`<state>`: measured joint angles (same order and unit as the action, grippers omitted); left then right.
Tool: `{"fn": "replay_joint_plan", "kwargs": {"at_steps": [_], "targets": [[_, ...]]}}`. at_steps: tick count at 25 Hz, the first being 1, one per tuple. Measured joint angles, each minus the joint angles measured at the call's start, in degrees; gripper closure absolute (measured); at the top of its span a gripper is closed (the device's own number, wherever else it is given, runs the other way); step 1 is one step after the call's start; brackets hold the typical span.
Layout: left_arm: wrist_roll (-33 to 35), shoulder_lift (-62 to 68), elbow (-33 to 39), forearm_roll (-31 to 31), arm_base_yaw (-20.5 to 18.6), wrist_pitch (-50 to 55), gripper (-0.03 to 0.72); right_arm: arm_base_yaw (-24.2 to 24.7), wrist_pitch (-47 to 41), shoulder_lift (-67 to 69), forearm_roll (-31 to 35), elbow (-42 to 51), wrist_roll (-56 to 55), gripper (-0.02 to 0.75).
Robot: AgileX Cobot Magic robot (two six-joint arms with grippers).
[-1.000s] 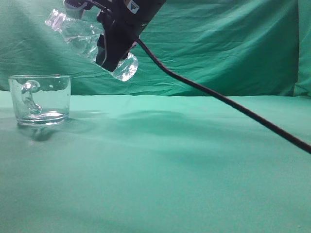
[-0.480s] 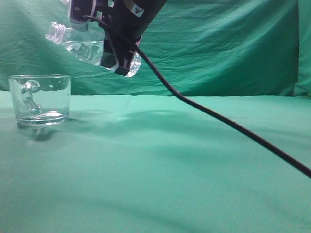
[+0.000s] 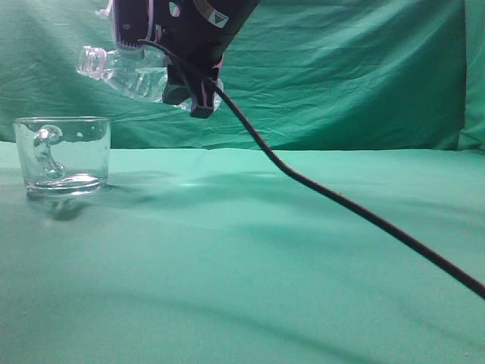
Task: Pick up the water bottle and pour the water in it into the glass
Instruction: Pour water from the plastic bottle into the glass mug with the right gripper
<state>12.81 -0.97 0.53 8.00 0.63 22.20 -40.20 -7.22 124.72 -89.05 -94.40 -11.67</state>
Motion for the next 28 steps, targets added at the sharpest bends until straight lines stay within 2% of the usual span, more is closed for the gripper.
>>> {"fn": "replay_joint_plan", "kwargs": {"at_steps": [14, 28], "targets": [[0.0, 0.0, 0.0, 0.0, 0.0, 0.0, 0.688, -0.2, -1.6, 0.0, -4.8, 0.0, -0.1, 0.476], [0.0, 0.0, 0.0, 0.0, 0.0, 0.0, 0.688, -0.2, -2.8, 0.0, -5.5, 0.0, -0.1, 0.476]]}}
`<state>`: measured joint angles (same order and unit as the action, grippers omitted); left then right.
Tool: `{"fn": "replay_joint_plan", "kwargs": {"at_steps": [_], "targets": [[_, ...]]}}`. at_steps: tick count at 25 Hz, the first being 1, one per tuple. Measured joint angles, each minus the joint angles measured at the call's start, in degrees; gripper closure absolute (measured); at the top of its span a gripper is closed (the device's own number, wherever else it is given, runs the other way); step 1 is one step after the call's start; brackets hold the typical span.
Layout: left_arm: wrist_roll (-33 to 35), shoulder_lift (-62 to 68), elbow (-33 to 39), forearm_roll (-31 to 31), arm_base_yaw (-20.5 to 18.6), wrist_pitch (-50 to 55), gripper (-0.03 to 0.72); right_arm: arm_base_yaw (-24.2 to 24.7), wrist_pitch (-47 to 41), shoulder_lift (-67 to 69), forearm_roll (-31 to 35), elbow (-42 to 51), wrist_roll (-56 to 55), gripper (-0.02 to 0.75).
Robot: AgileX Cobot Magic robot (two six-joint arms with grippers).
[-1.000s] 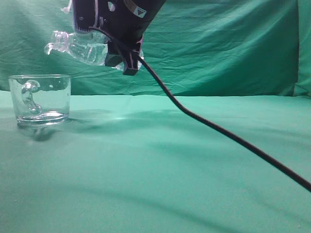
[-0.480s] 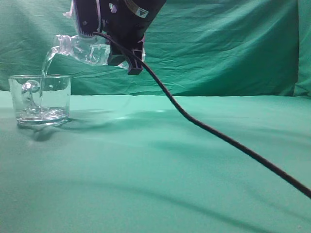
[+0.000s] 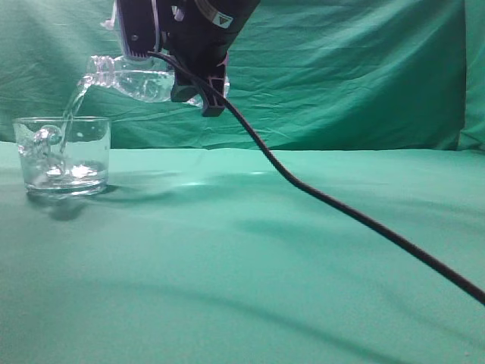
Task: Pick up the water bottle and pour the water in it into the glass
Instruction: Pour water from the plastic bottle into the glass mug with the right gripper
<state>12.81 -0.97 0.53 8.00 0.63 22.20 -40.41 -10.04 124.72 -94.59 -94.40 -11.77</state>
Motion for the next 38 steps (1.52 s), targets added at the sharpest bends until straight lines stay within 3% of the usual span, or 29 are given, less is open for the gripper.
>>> {"fn": "replay_joint_plan", "kwargs": {"at_steps": [23, 26, 35, 38], "targets": [[0.0, 0.0, 0.0, 0.0, 0.0, 0.0, 0.688, 0.0, -0.1, 0.0, 0.0, 0.0, -3.1, 0.476], [0.0, 0.0, 0.0, 0.0, 0.0, 0.0, 0.688, 0.0, 0.5, 0.0, 0.2, 0.0, -11.2, 0.476], [0.0, 0.0, 0.0, 0.0, 0.0, 0.0, 0.688, 0.0, 9.7, -1.7, 0.3, 0.3, -62.1, 0.476], [0.0, 0.0, 0.0, 0.0, 0.0, 0.0, 0.688, 0.0, 10.2, -5.7, 0.3, 2.4, -71.4, 0.476]]}}
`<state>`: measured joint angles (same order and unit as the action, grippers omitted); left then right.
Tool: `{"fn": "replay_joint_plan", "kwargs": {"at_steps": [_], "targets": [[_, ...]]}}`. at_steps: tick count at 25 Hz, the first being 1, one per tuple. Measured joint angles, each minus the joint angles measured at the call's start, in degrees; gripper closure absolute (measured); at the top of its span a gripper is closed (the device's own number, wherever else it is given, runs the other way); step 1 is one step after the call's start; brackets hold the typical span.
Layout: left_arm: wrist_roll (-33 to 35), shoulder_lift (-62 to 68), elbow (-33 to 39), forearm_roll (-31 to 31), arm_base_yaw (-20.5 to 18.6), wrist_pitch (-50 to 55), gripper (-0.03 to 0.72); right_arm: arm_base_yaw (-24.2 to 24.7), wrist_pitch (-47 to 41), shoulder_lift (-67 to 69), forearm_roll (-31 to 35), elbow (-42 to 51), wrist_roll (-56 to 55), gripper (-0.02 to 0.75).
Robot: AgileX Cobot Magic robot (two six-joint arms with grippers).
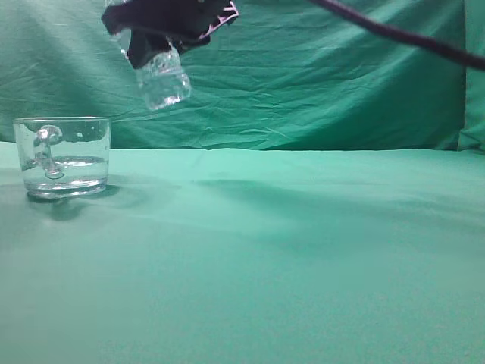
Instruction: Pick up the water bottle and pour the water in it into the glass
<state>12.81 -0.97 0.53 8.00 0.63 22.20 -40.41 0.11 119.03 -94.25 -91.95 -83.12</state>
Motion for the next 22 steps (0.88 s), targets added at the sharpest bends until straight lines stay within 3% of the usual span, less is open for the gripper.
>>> {"fn": "replay_joint_plan", "kwargs": {"at_steps": [9, 22], "targets": [[0.0, 0.0, 0.0, 0.0, 0.0, 0.0, 0.688, 4.4, 4.5, -17.2, -0.4, 17.4, -11.0, 0.476], [0.0, 0.0, 0.0, 0.0, 0.0, 0.0, 0.688, 23.7, 4.7, -36.8, -1.0, 39.5, -12.2, 0.476]]}}
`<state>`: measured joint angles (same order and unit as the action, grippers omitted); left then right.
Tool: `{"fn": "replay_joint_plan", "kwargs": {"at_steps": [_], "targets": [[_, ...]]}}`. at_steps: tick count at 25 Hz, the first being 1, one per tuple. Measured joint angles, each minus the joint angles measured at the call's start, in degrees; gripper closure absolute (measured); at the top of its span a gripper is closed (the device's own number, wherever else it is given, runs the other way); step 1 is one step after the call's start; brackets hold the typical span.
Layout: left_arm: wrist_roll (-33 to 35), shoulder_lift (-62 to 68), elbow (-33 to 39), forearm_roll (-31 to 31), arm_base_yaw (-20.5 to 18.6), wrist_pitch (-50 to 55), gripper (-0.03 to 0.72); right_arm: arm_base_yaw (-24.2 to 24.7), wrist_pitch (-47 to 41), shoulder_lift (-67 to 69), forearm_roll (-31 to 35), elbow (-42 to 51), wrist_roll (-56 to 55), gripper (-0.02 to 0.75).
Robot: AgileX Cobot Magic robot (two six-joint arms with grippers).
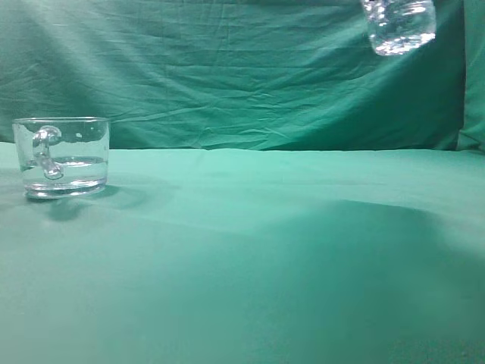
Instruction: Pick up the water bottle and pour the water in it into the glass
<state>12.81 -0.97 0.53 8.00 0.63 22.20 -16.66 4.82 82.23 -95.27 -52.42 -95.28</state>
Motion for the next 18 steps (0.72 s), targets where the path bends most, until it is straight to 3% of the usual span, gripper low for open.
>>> {"fn": "replay_joint_plan", "kwargs": {"at_steps": [14, 18], "targets": [[0.0, 0.0, 0.0, 0.0, 0.0, 0.0, 0.688, 1.9, 4.2, 10.1, -0.3, 1.9, 9.8, 0.476], [0.0, 0.0, 0.0, 0.0, 0.0, 0.0, 0.688, 1.9, 6.4, 10.2, 4.5, 1.3, 14.4, 0.476]]}}
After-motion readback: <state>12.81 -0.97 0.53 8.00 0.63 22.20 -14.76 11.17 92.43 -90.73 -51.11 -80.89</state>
